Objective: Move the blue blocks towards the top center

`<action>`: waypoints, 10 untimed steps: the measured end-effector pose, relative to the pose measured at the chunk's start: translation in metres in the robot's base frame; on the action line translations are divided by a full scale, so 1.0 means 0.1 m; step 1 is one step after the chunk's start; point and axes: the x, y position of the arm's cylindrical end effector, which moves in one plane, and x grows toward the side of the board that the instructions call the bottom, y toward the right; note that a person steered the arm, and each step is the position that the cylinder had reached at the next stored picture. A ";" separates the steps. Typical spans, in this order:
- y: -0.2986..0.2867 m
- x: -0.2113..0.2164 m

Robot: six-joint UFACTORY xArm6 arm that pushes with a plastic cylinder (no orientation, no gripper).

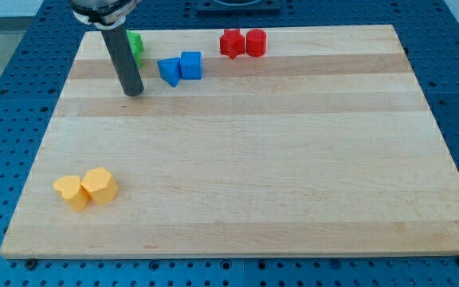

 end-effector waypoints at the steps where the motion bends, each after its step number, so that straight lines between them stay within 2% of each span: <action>1: 0.00 -0.14; 10: 0.60 -0.34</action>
